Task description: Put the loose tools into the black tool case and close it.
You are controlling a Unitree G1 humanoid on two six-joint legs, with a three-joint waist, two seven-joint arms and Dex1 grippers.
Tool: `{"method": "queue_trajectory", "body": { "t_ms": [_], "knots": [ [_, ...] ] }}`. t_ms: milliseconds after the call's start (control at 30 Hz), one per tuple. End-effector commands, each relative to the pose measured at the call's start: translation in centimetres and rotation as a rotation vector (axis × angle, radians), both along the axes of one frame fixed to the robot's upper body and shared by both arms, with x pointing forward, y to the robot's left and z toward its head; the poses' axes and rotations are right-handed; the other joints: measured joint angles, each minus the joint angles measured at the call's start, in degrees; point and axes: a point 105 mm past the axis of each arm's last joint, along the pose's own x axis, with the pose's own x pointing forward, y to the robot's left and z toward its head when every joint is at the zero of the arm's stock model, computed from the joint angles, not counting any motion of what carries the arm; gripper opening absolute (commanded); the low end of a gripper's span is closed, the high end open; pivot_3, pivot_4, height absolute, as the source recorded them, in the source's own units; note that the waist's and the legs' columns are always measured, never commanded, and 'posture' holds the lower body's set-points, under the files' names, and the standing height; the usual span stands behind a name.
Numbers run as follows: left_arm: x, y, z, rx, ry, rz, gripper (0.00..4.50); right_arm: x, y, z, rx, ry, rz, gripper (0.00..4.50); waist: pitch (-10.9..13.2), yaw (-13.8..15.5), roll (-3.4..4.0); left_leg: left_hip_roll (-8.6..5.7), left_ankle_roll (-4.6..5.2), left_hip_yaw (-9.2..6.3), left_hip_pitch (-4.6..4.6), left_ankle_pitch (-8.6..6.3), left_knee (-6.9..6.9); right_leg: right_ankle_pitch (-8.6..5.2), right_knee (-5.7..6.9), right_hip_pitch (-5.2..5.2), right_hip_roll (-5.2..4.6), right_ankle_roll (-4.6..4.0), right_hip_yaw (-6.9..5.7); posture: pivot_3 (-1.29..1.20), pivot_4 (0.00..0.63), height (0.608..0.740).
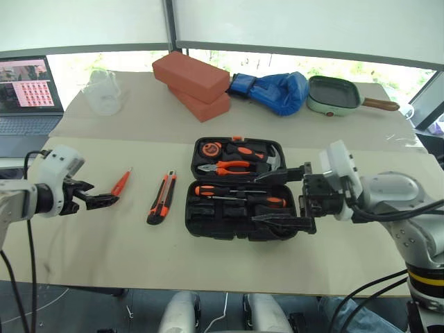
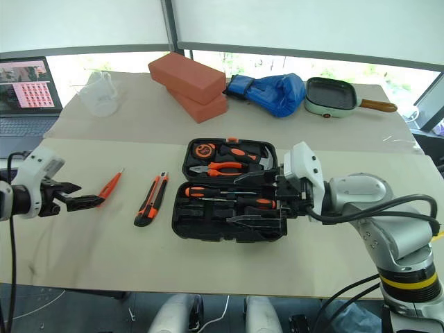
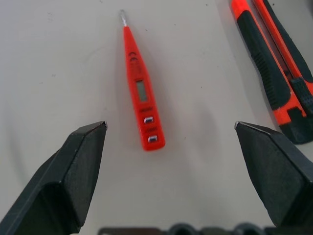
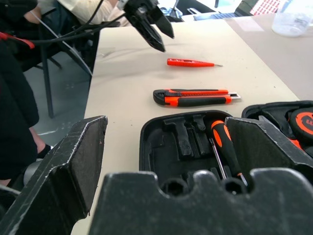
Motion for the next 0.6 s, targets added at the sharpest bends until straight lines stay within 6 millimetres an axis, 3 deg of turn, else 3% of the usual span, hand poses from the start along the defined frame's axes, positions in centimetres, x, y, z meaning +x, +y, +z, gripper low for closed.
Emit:
{"method": "queue_trajectory", "body": {
  "t_ms": [33, 300, 500, 600],
  "knots": [
    [1.5, 1.3, -0.4, 0.053, 0.050, 0.062, 4.50, -0.9, 0.2, 1.1, 0.028, -0.051, 0.005, 4.49, 0.0, 0.0, -0.03, 0.00, 0.00, 0.00, 0.00, 0.00, 0.01, 0.00, -0.01, 0.01, 0.01, 0.00, 0.00, 0.00, 0.150, 0.738],
    [4.4, 0.4, -1.5, 0.087, 0.137, -0.015, 4.50, -1.5, 0.4, 0.5, 0.049, -0.043, -0.033, 4.49, 0.0, 0.1, -0.12, -0.04, 0.00, 0.02, -0.07, 0.01, 0.08, -0.03, 0.00, 0.00, 0.03, 0.05, 0.01, 0.00, 0.150, 0.738],
    [5.3, -0.1, -3.1, 0.103, 0.193, -0.056, 4.50, -1.9, 0.5, 0.4, 0.061, -0.041, -0.045, 4.49, 0.0, 0.4, -0.12, -0.06, 0.01, 0.00, -0.07, 0.01, 0.13, -0.04, 0.02, 0.03, 0.02, 0.07, 0.01, 0.00, 0.150, 0.738],
    [5.2, -0.1, -4.3, 0.115, 0.228, -0.076, 3.77, -1.9, 0.3, 0.3, 0.050, -0.044, -0.050, 4.50, 0.0, 0.7, -0.09, -0.07, 0.02, 0.00, -0.03, 0.02, 0.16, -0.04, 0.07, 0.07, -0.01, 0.08, 0.01, 0.00, 0.150, 0.738]
  ]
}}
